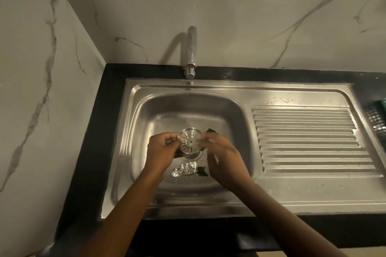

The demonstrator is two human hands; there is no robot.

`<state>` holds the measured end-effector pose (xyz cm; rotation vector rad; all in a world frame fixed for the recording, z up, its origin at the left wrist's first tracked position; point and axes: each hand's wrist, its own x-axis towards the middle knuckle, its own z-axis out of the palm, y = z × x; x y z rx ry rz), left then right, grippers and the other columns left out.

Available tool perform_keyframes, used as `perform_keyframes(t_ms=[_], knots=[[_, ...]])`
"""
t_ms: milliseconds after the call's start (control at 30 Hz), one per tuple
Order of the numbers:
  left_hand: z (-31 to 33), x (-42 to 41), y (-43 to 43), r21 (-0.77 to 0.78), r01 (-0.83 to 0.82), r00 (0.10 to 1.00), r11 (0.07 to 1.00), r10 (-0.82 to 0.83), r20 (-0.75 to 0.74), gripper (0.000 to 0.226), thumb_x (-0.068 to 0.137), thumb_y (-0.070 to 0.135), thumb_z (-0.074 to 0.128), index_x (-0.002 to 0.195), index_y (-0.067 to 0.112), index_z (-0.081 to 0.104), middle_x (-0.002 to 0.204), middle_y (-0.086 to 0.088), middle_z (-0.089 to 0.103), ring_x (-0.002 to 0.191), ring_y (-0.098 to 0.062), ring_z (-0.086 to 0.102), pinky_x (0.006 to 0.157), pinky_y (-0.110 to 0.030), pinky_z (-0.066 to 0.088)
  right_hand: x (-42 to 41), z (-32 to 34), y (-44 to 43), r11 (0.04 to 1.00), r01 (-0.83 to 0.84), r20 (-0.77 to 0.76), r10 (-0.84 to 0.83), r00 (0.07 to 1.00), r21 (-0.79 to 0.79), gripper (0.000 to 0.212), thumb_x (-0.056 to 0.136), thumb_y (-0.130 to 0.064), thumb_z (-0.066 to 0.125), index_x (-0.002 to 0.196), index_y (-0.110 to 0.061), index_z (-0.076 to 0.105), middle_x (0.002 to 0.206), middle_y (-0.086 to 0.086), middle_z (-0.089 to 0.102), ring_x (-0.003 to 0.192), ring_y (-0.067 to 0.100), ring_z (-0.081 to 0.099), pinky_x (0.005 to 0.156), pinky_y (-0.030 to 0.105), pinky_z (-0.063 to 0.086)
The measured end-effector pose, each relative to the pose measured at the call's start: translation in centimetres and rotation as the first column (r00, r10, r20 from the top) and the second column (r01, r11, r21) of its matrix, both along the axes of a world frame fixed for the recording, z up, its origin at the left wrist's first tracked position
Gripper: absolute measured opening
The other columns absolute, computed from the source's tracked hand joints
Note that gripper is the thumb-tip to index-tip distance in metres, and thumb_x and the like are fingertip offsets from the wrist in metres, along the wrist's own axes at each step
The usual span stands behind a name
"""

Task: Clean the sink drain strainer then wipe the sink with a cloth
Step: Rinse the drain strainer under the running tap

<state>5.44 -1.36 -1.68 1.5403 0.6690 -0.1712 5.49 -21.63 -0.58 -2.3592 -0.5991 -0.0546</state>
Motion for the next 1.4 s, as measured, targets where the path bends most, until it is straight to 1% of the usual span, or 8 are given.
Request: perform_keyframes(t_ms=[100, 233, 367, 600, 667, 833, 1167, 1400], knots=[[0.8, 1.0, -0.2, 0.014, 0.004, 0.999, 1.0, -0.005, 0.051, 0.015, 0.096, 0.0, 0.071, 0.109, 0.003, 0.077, 0.093, -0.016, 0.081, 0.079, -0.031, 0.081, 0.067, -0.037, 0.068, 0.8, 0.8, 0.8, 0.897, 0.316, -0.439, -0.16, 0.884, 0.31, 0.039, 0.099, -0.004, 0.059, 0.135, -0.017, 0.066, 0.125, -0.002, 0.071, 0.112, 0.005, 0.068, 0.093, 0.027, 0.059], [1.9, 2.4, -0.7, 0.04, 0.087, 0.99, 0.995, -0.091, 0.105, 0.016, 0.098, 0.001, 0.068, 0.11, 0.005, 0.078, 0.092, -0.014, 0.082, 0.076, -0.027, 0.081, 0.061, -0.03, 0.065, 2.9, 1.4, 1.8, 0.681, 0.585, -0.79, -0.015, 0.613, 0.441, 0.02, 0.102, -0.015, 0.066, 0.119, -0.005, 0.072, 0.102, 0.015, 0.079, 0.087, 0.025, 0.076, 0.08, 0.044, 0.064], [2.3, 4.1, -0.7, 0.096, 0.154, 0.979, 0.983, -0.165, 0.119, 0.009, 0.098, 0.011, 0.073, 0.103, 0.013, 0.08, 0.087, -0.007, 0.083, 0.067, -0.02, 0.08, 0.054, -0.024, 0.06, 3.9, 1.3, 1.7, 0.643, 0.611, -0.807, 0.02, 0.59, 0.462, 0.014, 0.099, -0.005, 0.068, 0.109, 0.002, 0.074, 0.098, 0.018, 0.08, 0.085, 0.026, 0.078, 0.075, 0.035, 0.065], [2.8, 13.1, 0.1, 0.309, 0.044, 0.97, 0.95, -0.115, 0.215, 0.026, 0.096, 0.028, 0.076, 0.117, 0.012, 0.078, 0.107, -0.011, 0.081, 0.095, -0.025, 0.079, 0.093, -0.044, 0.064, 4.6, 2.2, 0.5, 0.536, 0.699, -0.814, -0.037, 0.58, 0.473, 0.013, 0.095, -0.008, 0.073, 0.104, 0.001, 0.076, 0.094, 0.016, 0.081, 0.085, 0.027, 0.079, 0.07, 0.027, 0.063], [3.5, 15.9, 0.1, 0.393, 0.01, 0.962, 0.919, -0.117, 0.248, 0.036, 0.094, 0.033, 0.078, 0.119, 0.007, 0.077, 0.109, -0.012, 0.081, 0.097, -0.024, 0.078, 0.092, -0.039, 0.063, 4.7, 2.6, 0.4, 0.529, 0.699, -0.811, -0.033, 0.584, 0.481, 0.014, 0.096, -0.008, 0.073, 0.106, 0.002, 0.075, 0.095, 0.017, 0.08, 0.087, 0.029, 0.079, 0.072, 0.028, 0.064], [3.8, 20.8, -0.6, 0.442, -0.032, 0.965, 0.896, -0.088, 0.247, 0.04, 0.084, 0.04, 0.083, 0.059, 0.018, 0.06, 0.075, -0.017, 0.076, 0.073, -0.036, 0.076, 0.071, -0.051, 0.064, 4.9, 3.2, 0.3, 0.528, 0.688, -0.793, -0.043, 0.607, 0.498, 0.011, 0.097, -0.004, 0.069, 0.105, 0.0, 0.075, 0.093, 0.016, 0.081, 0.083, 0.028, 0.079, 0.072, 0.028, 0.065], [2.6, 22.0, 0.6, 0.528, -0.04, 0.97, 0.848, -0.093, 0.223, 0.045, 0.084, 0.018, 0.084, 0.052, 0.026, 0.053, 0.07, -0.016, 0.075, 0.07, -0.033, 0.079, 0.069, -0.056, 0.066, 5.3, 3.4, 0.8, 0.534, 0.689, -0.789, -0.062, 0.611, 0.491, 0.01, 0.095, -0.009, 0.072, 0.102, -0.003, 0.076, 0.092, 0.012, 0.081, 0.085, 0.028, 0.08, 0.073, 0.028, 0.065], [2.2, 20.8, 2.5, 0.348, 0.023, 0.973, 0.937, -0.101, 0.207, 0.028, 0.086, 0.027, 0.086, 0.06, 0.027, 0.075, 0.063, -0.004, 0.075, 0.07, -0.03, 0.077, 0.076, -0.04, 0.063, 6.4, 2.7, 1.6, 0.534, 0.686, -0.788, -0.057, 0.613, 0.494, 0.012, 0.094, -0.011, 0.075, 0.103, -0.004, 0.076, 0.094, 0.013, 0.081, 0.083, 0.024, 0.078, 0.073, 0.029, 0.064]])
